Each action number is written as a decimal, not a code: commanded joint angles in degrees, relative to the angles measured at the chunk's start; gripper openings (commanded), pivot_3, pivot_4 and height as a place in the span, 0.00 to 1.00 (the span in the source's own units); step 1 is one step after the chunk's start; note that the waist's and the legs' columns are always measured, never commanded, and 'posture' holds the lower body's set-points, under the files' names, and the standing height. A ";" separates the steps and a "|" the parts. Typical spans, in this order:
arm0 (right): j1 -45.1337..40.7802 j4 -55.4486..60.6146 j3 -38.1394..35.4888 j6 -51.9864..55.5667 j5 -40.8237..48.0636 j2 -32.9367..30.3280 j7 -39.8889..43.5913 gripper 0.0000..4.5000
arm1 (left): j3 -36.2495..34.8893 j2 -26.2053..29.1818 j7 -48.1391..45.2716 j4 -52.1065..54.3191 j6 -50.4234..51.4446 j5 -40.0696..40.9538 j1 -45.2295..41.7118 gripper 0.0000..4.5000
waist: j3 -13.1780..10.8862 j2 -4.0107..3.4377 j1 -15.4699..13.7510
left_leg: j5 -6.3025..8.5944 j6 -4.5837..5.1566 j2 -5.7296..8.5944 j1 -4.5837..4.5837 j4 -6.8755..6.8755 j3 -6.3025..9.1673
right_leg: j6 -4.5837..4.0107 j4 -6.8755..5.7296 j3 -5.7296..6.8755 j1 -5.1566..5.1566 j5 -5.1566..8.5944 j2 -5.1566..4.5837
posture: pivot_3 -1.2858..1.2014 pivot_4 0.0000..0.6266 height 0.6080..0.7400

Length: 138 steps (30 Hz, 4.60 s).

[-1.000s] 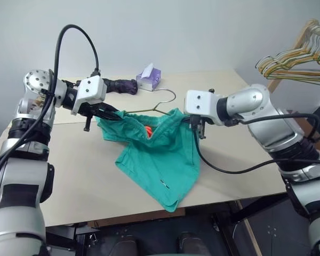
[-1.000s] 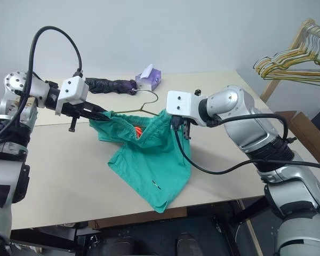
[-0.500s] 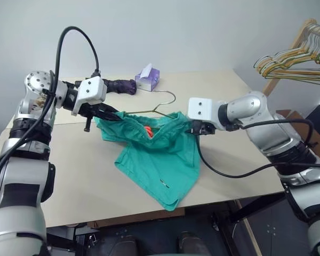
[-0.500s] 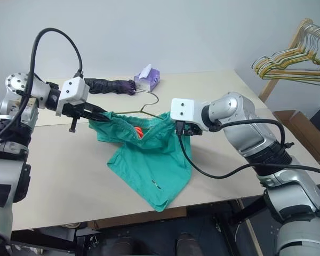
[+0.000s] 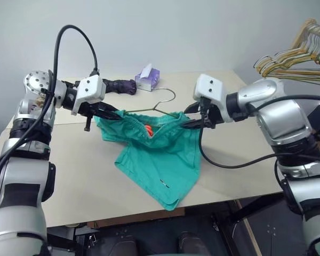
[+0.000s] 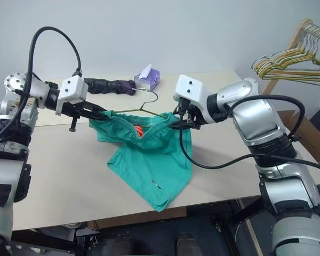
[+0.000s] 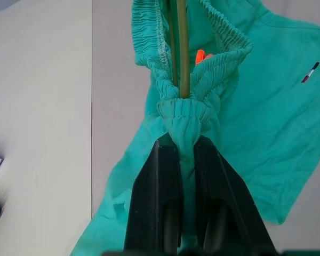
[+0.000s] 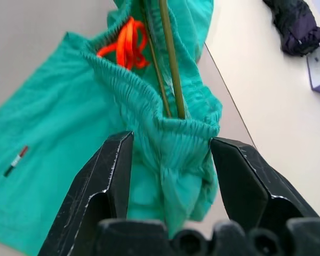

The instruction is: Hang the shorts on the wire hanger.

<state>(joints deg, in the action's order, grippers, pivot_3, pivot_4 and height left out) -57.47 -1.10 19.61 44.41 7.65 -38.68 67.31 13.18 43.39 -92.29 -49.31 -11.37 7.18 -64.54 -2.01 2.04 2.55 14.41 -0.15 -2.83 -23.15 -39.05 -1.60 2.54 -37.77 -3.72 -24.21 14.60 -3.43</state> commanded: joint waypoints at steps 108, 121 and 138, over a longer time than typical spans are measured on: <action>-18.25 -65.36 -67.50 4.47 4.48 -14.61 -103.56 0.00 | -25.94 -11.37 28.78 57.89 33.51 39.82 29.89 0.99 | 0.12 -1.65 7.86 | -0.03 -0.04 0.12 1.18 0.88 -0.10 | 0.00 0.80 -0.34 1.18 0.01 -0.06 | 0.47 0.00 1.00; -16.73 -61.42 -55.54 6.85 2.39 -13.74 -100.19 0.70 | -25.85 -12.90 25.59 54.38 32.01 40.60 27.01 1.00 | 0.16 -1.77 8.52 | -0.03 -0.04 0.12 1.20 0.88 -0.12 | 0.01 0.81 -0.37 1.19 0.01 -0.04 | 0.46 0.00 1.00; -10.38 -32.16 -24.59 9.10 -20.86 -7.32 -104.43 1.00 | -24.81 -13.40 29.09 55.94 32.58 38.12 30.09 1.00 | 0.21 -1.89 9.14 | -0.03 -0.05 0.12 1.20 0.86 -0.08 | 0.02 0.74 -0.41 1.16 0.00 -0.04 | 0.47 0.00 1.00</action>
<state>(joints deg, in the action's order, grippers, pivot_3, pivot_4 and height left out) -67.58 -37.95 -9.27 56.50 -8.82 -45.68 -37.17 -11.27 29.74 -64.16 5.47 21.51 45.63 -34.07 -1.80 0.15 11.69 14.38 -0.20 -2.70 -21.95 -38.19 -1.68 2.56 -37.03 -4.13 -23.07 14.60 -3.47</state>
